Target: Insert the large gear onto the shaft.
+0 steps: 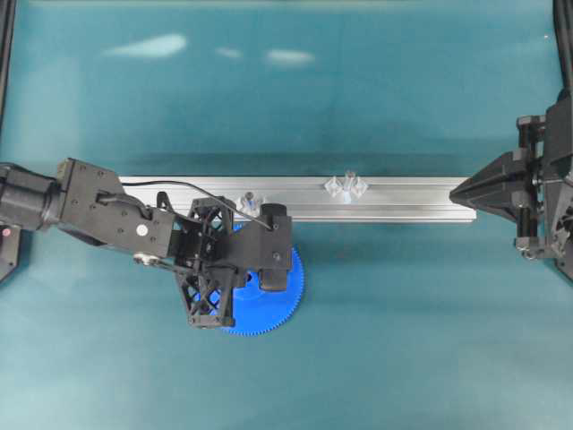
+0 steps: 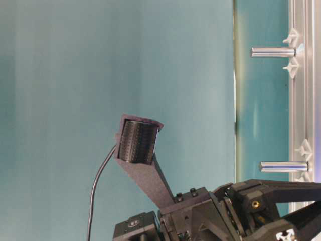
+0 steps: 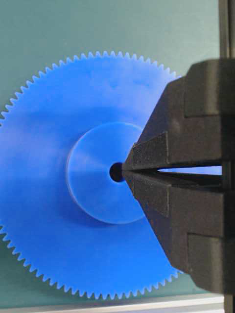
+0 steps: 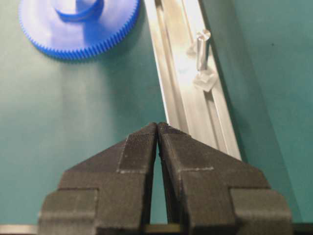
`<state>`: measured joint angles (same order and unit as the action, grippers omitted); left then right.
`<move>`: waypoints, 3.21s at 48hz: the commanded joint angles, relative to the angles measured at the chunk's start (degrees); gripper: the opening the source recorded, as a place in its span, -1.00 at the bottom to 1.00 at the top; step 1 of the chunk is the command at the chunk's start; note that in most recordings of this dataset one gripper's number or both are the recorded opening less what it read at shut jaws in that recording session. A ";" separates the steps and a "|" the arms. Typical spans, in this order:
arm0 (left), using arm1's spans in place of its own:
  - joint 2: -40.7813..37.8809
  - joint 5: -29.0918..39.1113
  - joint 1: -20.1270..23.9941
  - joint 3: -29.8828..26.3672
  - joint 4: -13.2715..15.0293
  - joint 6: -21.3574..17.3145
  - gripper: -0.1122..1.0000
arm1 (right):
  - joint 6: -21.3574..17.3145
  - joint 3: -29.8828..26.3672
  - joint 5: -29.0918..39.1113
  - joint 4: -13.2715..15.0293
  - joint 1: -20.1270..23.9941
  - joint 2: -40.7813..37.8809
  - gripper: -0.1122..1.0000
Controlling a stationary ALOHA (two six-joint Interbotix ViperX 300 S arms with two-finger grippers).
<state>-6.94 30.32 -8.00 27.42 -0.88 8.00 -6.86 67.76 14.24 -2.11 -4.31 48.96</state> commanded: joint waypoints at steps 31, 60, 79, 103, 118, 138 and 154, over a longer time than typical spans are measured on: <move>-1.49 0.70 -0.18 -3.25 -0.18 -2.11 0.90 | -4.31 1.23 -0.44 -0.09 -0.18 3.16 -0.54; -5.01 2.81 0.44 -4.48 -0.18 -1.93 0.89 | -4.39 2.55 0.44 -0.09 -0.18 6.33 -0.54; -5.89 2.81 0.88 -4.83 -0.09 -1.76 0.89 | -4.39 2.72 0.35 -0.09 -0.18 6.24 -0.54; -6.77 4.92 0.88 -5.10 -0.18 -1.58 0.88 | -4.48 2.72 0.35 -0.09 -0.18 6.33 -0.54; -6.59 7.38 0.88 -5.19 -0.18 -1.67 0.57 | -4.57 2.72 0.26 -0.18 -0.18 6.33 -0.54; -5.89 7.29 0.88 -5.27 -0.18 -1.76 0.57 | -6.06 3.08 0.18 -0.18 -0.18 6.33 -0.54; -4.57 7.38 0.88 -5.80 -0.18 -1.85 0.57 | -6.15 3.34 0.09 -0.09 -0.18 6.33 -0.54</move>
<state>-13.10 37.35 -7.47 22.15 -0.97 6.06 -12.39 71.72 14.77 -2.20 -4.39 55.55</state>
